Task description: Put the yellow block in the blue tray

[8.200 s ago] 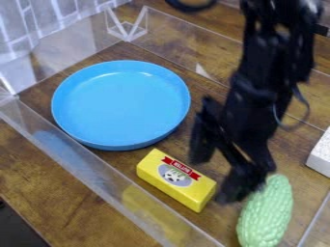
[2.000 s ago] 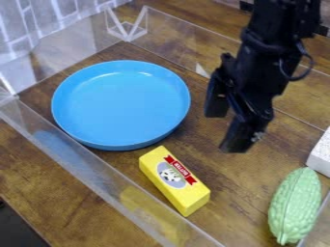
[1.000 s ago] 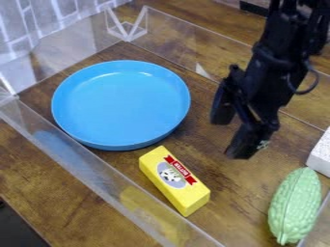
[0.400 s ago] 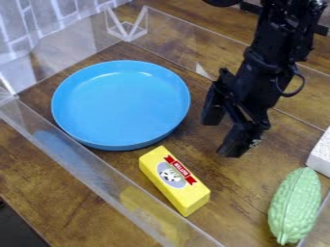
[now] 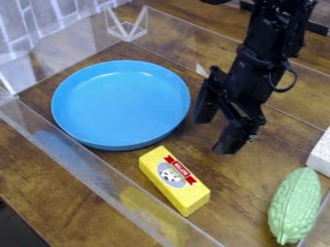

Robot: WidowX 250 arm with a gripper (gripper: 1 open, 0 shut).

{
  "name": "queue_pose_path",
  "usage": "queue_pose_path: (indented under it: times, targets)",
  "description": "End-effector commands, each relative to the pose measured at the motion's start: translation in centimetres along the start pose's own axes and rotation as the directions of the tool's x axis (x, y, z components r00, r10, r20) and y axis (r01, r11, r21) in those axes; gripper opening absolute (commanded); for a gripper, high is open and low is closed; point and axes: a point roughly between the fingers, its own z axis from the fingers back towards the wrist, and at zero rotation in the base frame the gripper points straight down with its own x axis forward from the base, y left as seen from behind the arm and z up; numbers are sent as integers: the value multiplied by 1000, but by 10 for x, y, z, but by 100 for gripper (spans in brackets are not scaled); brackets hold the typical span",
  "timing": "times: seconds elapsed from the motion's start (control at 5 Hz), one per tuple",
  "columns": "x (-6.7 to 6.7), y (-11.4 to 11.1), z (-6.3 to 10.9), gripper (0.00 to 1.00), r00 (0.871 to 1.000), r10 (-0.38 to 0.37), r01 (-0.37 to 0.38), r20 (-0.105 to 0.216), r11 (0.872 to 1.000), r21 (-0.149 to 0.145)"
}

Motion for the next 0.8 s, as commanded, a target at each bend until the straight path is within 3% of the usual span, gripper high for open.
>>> queue_pose_path:
  times: [0.0,0.6]
  targets:
    - [-3,1,29,100,991,104,-104,87,995,-5]
    - [-11,3,13,100,995,77,-75,70,997,-30]
